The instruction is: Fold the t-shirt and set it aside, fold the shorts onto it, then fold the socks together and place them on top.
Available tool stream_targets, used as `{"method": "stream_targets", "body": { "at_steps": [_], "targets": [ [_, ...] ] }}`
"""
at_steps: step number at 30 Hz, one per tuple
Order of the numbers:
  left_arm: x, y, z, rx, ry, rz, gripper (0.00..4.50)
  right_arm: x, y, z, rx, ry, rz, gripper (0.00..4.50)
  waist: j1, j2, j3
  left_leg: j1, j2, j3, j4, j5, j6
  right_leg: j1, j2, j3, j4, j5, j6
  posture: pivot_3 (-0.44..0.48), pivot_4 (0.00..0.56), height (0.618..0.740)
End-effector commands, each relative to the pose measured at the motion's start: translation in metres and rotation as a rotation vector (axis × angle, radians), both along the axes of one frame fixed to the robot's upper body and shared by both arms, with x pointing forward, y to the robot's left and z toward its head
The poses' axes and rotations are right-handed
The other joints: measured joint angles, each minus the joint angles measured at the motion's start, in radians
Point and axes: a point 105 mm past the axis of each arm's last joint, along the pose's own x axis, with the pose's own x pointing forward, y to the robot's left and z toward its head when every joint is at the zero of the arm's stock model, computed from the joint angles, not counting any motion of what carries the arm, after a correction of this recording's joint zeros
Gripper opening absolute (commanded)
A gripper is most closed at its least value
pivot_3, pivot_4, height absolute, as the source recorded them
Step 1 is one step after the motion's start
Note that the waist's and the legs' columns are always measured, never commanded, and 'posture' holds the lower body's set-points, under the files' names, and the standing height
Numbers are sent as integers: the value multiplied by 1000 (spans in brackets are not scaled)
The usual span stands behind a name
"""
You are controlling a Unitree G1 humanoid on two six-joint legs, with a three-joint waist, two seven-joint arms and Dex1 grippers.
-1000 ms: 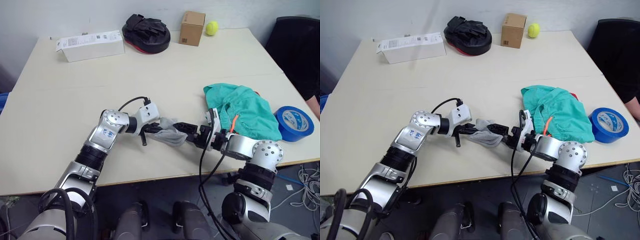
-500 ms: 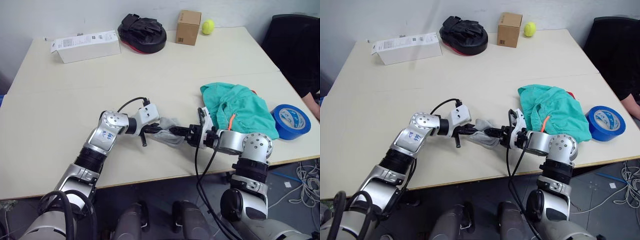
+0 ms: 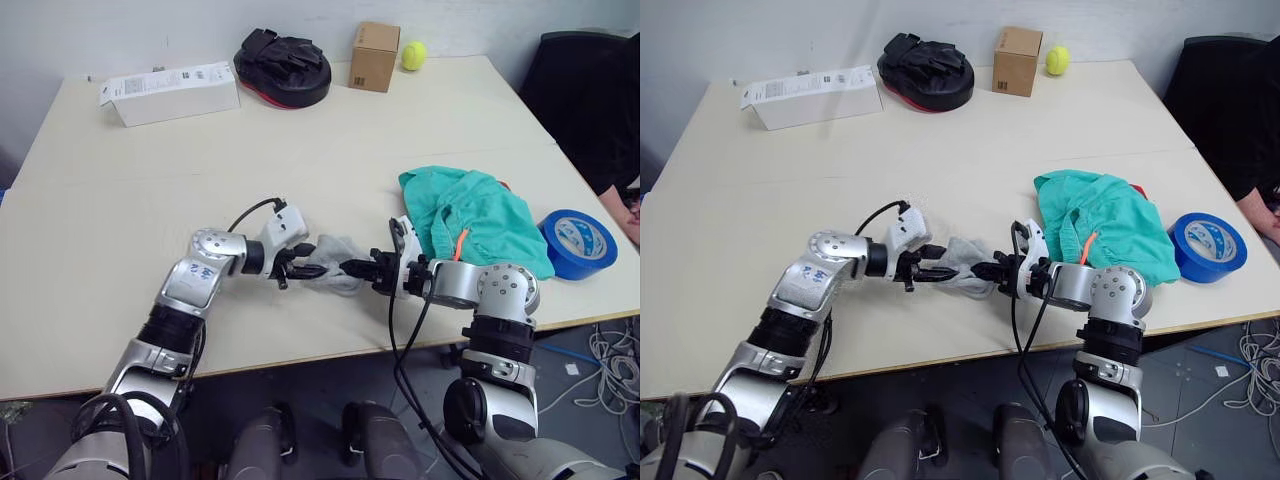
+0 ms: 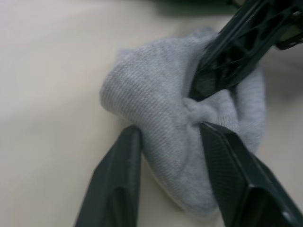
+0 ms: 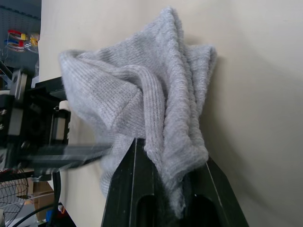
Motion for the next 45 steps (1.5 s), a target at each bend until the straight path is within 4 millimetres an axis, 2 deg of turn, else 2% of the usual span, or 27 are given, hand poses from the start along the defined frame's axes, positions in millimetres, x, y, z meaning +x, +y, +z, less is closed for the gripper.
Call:
{"method": "stream_targets", "body": {
  "at_steps": [1,4,5,8,10,15,20,24,27,31,35,39,43,45],
  "targets": [
    [-19,11,35,-101,-14,-66,3416,-7,-3,-15,-15,57,8,101,0,0,0,0,0,0,0,0,0,0,0,0,0,0,0,0,150,740],
    [-40,28,50,-138,7,-118,4372,-13,-5,9,-5,-57,67,101,3,3,2,0,0,0,-2,0,0,-1,0,0,-1,-1,-1,0,150,740],
    [-46,33,54,-144,16,-136,4500,-16,-7,18,-2,-98,86,101,4,5,3,-1,0,0,-3,1,-1,-2,0,0,-1,-1,-1,0,150,740],
    [-59,41,62,-155,30,-163,4500,-26,-17,47,31,-243,130,101,11,8,5,-5,-1,0,-5,4,-5,-5,0,0,-2,-1,-1,0,150,740],
    [-59,41,67,-173,14,-155,4500,-35,-26,69,50,-345,160,101,18,9,6,-9,-2,0,-5,5,-2,-9,0,0,-2,-1,0,0,150,740],
    [-56,30,73,-208,-22,-159,4500,-36,-75,103,53,-456,24,101,34,9,6,-16,-3,0,-1,8,3,-14,0,-1,-2,0,2,0,150,740],
    [-54,19,77,-242,-43,-170,4500,-29,-151,123,2,-463,-260,101,36,9,6,-18,-4,0,3,7,7,-14,-1,-1,-2,2,5,0,150,740],
    [-50,17,75,-247,-51,-162,4500,-24,-200,125,-21,-423,-478,101,32,9,6,-18,-4,1,6,6,8,-13,-1,1,-2,3,6,0,150,740],
    [-49,17,74,-245,-53,-157,4500,-23,-223,110,-17,-334,-564,101,31,9,6,-18,-3,3,7,6,8,-13,-1,2,-1,3,6,0,150,740],
    [-46,16,75,-243,-64,-151,4500,-13,-227,70,-88,-194,-607,101,32,9,6,-18,-3,3,8,7,8,-13,0,2,1,3,6,0,150,740],
    [-44,14,76,-244,-71,-150,4500,1,-227,52,-78,-160,-643,101,32,9,6,-18,-3,5,10,7,10,-13,-1,4,1,5,8,0,150,740],
    [-43,14,78,-245,-75,-147,4500,0,-233,32,-190,-148,-651,1413,33,9,6,-18,-3,5,10,7,10,-13,-1,5,1,5,8,0,150,740],
    [-42,16,77,-254,-62,-131,4500,-12,-233,37,-354,-274,-577,2813,36,9,6,-18,-3,5,10,7,10,-13,-1,4,0,5,9,0,150,740],
    [-43,19,76,-255,-57,-128,4500,-26,-234,51,-414,-380,-510,3487,38,9,6,-18,-3,5,10,7,10,-13,-1,4,0,5,9,0,150,740]
  ]
}}
